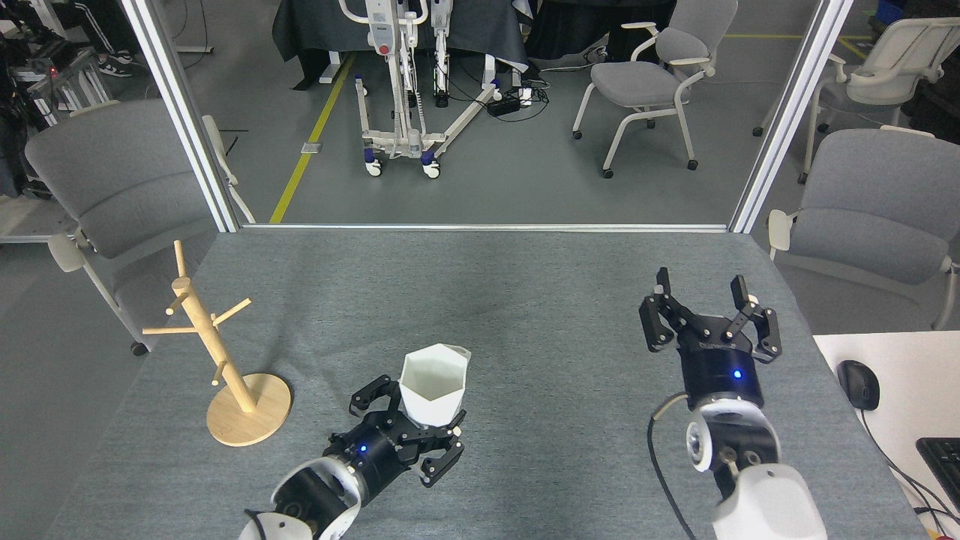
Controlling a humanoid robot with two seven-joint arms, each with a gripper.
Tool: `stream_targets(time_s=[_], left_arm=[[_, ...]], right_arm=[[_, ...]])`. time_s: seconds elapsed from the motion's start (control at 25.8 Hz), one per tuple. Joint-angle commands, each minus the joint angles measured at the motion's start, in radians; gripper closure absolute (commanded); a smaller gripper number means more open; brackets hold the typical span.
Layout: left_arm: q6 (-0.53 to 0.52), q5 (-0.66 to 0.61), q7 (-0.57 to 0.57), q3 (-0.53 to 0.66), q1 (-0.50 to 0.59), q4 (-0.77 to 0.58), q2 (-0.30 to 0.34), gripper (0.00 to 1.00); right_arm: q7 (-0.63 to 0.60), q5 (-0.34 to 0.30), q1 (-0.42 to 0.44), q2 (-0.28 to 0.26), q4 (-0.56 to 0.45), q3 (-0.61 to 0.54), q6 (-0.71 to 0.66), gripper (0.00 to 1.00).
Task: Hang cup on storage rack
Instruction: 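Open the right gripper and withdraw it from the cup, then carry the cup with the left gripper to the wooden stand's peg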
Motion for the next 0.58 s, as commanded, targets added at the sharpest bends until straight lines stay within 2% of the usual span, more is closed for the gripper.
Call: stream_targets(time_s=[0.0,0.12,0.23,0.39,0.54], left_arm=[[0.004,0.001,0.000,0.122,0.185,-0.160,0.058,1.00],[0.006,0.001,0.012,0.179,0.320,-0.218,0.112,1.00],[0.007,0.001,0.038,0.295,0.403,-0.218,0.118,1.00],[0.009,0.001,0.041,0.512,0.421,-0.213,0.118,1.00],[0.018,0.000,0.039,0.668,0.377,-0.175,0.126,1.00]], right_arm=[[-0.088,-0.033,0.150,-0.044,0.039,-0.160,-0.175,0.02],[-0.094,-0.004,0.222,-0.019,0.038,-0.182,-0.192,0.02],[-0.086,0.007,0.228,-0.024,0.039,-0.228,-0.260,0.02],[-0.044,0.010,0.199,-0.027,0.054,-0.231,-0.271,0.01],[-0.024,0.002,0.175,-0.026,0.059,-0.229,-0.274,0.01]])
